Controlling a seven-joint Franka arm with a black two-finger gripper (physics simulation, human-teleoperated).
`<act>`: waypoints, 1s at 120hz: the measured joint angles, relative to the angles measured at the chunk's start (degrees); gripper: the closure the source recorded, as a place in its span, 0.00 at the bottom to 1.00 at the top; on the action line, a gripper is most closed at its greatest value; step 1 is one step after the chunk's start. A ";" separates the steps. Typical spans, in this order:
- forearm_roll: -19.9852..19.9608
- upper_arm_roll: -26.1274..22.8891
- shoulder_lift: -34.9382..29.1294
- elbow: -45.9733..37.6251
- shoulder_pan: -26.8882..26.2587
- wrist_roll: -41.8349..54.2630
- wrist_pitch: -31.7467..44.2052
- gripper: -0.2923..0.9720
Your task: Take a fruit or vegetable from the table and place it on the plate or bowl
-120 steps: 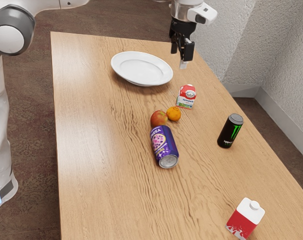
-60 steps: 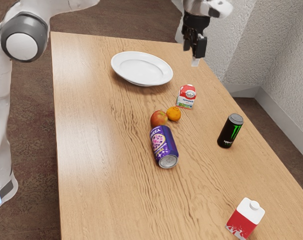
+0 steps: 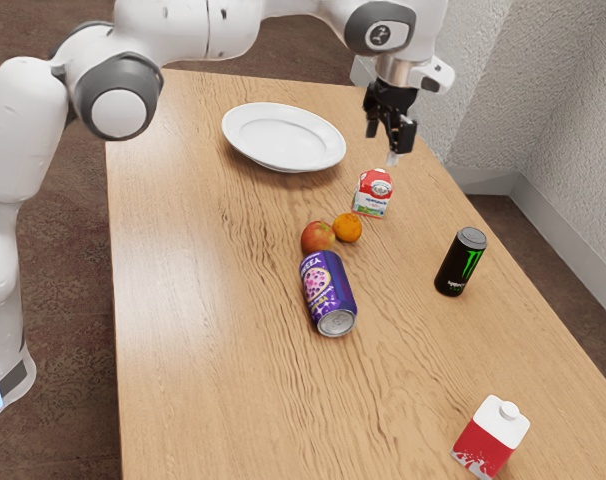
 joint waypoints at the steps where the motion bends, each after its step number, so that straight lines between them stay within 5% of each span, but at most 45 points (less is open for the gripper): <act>1: 0.01 0.00 0.12 0.00 0.11 0.00 0.10 0.23; 73: -1.81 -0.56 -1.20 -16.31 0.50 0.20 8.57 0.23; 120: -2.13 0.36 -1.36 -18.69 0.76 0.34 11.41 0.23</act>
